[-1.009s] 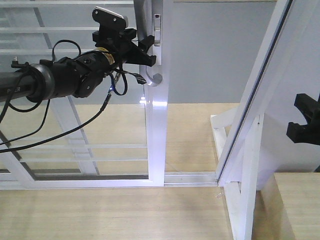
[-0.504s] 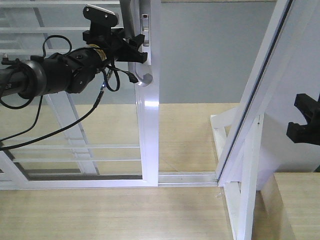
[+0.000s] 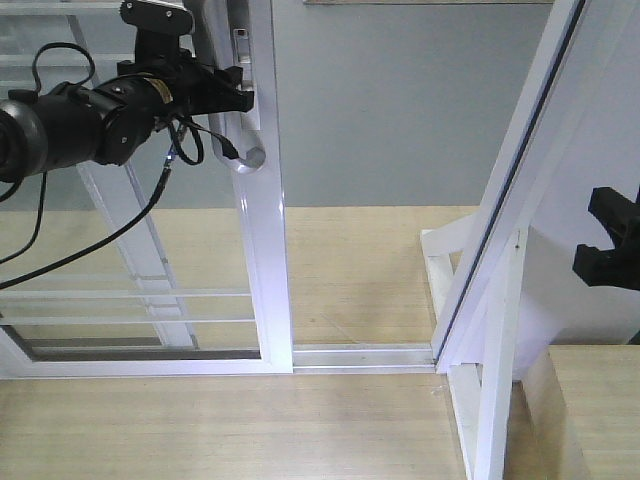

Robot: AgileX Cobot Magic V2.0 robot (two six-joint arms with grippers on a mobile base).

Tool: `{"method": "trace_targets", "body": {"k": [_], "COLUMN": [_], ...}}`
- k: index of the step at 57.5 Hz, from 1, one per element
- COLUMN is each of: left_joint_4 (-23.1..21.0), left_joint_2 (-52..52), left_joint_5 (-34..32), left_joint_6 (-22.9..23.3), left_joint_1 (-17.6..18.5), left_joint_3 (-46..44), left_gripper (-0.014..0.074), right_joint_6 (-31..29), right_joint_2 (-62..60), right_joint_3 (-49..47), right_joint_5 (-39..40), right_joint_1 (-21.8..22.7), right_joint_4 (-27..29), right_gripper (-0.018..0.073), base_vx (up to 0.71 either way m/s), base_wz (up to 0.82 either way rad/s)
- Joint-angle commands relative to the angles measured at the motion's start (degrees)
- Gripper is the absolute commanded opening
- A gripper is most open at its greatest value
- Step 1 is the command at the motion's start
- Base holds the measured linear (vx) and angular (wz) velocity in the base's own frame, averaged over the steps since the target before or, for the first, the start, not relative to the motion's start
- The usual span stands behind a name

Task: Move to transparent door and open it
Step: 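Slide the door farther open with the left gripper holding the handle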

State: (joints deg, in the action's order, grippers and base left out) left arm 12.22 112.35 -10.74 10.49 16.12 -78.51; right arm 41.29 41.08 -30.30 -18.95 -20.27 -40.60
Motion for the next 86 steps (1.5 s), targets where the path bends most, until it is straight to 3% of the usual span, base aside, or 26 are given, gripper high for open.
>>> {"method": "trace_targets", "body": {"k": [1, 86], "left_joint_4": [-1.8, 2.3], "left_joint_2": [-4.7, -15.7], "left_joint_5": [-1.4, 12.0], "left_joint_6": [0.4, -1.6], "left_joint_1": [-2.0, -15.4], "left_joint_3": [-2.1, -1.9], "left_gripper": [0.0427, 0.0427], "right_joint_6": [0.1, 0.1], "right_joint_2": [-0.3, -0.3], "right_joint_3": [-1.8, -1.8], "right_joint_5": [3.0, 3.0], "right_joint_1": [0.2, 0.2], "right_joint_4": [-1.7, -1.7], "right_gripper": [0.0313, 0.0313], "base_vx": [0.00, 0.00], "base_wz": [0.00, 0.00]}}
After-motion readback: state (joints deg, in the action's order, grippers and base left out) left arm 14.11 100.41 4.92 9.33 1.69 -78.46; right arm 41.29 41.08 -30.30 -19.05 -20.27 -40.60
